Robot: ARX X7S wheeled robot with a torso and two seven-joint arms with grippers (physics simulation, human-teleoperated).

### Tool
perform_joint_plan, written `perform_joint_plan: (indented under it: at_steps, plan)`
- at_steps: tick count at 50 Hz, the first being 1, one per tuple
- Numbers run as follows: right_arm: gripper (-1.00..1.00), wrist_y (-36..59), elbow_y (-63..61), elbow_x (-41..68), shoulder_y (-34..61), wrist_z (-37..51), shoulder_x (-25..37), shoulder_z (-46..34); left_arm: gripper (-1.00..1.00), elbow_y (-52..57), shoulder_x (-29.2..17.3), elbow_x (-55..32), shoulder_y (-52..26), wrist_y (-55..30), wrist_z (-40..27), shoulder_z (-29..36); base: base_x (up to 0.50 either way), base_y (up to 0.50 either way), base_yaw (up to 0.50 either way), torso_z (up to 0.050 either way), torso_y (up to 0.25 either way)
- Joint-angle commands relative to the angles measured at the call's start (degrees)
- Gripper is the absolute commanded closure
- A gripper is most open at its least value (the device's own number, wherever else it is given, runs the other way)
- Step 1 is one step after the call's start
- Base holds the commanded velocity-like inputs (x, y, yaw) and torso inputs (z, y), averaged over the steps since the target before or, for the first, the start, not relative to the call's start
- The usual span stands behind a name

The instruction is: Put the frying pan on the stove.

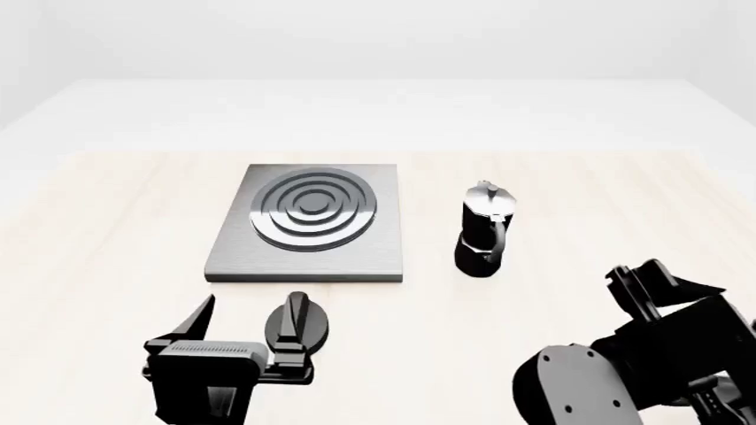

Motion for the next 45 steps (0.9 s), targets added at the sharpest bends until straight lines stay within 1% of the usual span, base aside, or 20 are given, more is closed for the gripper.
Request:
perform_joint_plan:
  at_steps: [1,20,33,45]
  plan:
    - [-1.00,0.1,5.3,-0.3,3.4,3.0,0.2,-0.8,-1.00,-0.1,-0.2,-0.1,0.0,0.3,-0.2,0.4,0.00,0.00,0.00,0.000,0.000]
    - [-1.00,-0.6,12.1,1.1,7.1,6.0,-0.3,-0.1,-1.00,-0.3,-0.4,-0.1,-0.4,0.4,-0.6,1.3,0.00,0.00,0.00,0.000,0.000]
    - [-1.00,-1.9,17.7,4.0,9.7,5.9,-0.2,-0.3,-1.00,0.7,-0.9,-0.3,-0.6,-0.3,-1.1,1.5,0.00,0.00,0.00,0.000,0.000]
    - [-1.00,-3.7,22.0,4.5,11.0,6.0,-0.2,1.7,-1.00,0.6,-1.1,-0.3,-0.6,-0.1,-1.3,1.9,0.00,0.00,0.00,0.000,0.000]
